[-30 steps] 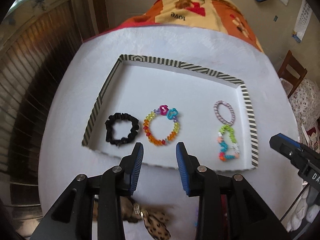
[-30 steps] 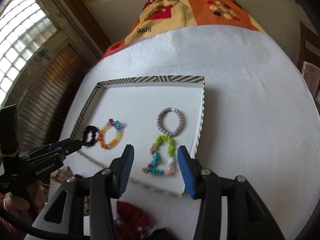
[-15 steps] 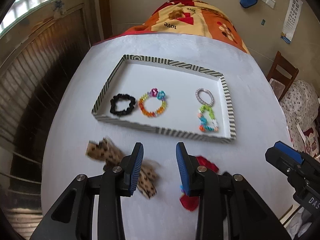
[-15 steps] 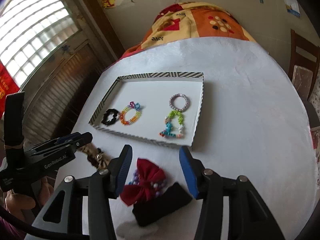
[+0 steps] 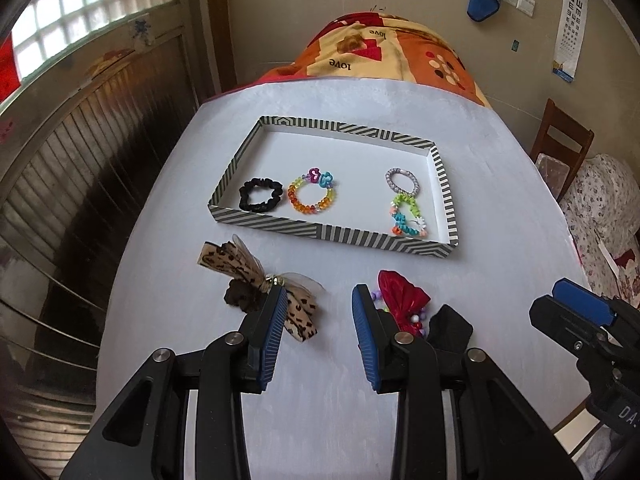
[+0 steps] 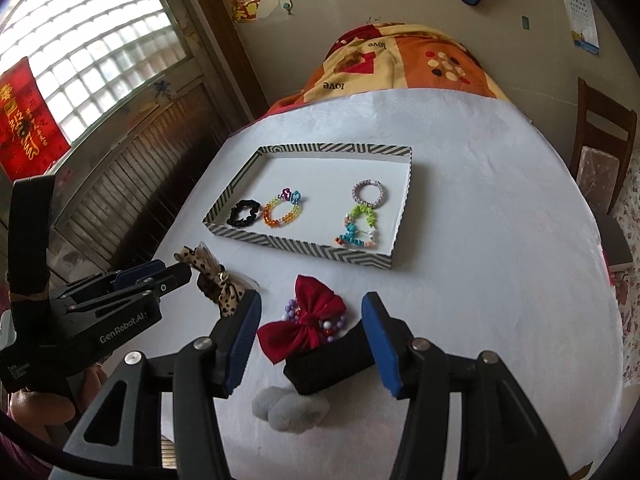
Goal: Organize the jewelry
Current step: 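Move both tools back toward the red bow and leopard-print clip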
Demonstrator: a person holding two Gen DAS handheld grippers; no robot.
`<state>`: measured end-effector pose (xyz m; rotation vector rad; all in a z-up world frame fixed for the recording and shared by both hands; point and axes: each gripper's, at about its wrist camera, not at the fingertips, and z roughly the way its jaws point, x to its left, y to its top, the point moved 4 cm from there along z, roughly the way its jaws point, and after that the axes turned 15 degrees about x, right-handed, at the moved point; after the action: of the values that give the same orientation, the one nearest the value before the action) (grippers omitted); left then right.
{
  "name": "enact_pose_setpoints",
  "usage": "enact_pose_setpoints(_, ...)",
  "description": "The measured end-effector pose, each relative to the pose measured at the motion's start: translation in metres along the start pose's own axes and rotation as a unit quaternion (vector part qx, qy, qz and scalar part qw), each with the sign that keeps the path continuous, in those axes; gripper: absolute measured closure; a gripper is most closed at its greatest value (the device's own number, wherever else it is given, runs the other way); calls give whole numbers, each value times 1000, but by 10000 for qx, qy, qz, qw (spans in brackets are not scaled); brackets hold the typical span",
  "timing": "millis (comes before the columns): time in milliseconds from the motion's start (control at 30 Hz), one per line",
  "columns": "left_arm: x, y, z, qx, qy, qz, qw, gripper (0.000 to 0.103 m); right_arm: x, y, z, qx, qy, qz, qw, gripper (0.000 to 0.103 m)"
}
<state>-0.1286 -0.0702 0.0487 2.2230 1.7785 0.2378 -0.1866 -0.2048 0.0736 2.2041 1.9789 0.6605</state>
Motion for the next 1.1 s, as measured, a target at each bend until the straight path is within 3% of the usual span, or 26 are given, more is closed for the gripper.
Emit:
enact_pose_setpoints(500,6,-10,-2,10,13,-94,10000,79,-6,-10,-1,65,-38,27,10000,47)
enact_pose_setpoints(767,30,-11,10,180,17,-342,9993,79,-14,-9,14,250,21,102,9996,47)
enact_pose_setpoints(1100,67,-15,30,476,16,-757,9960,79,-2,1,83,1073,595,-334,9919,49)
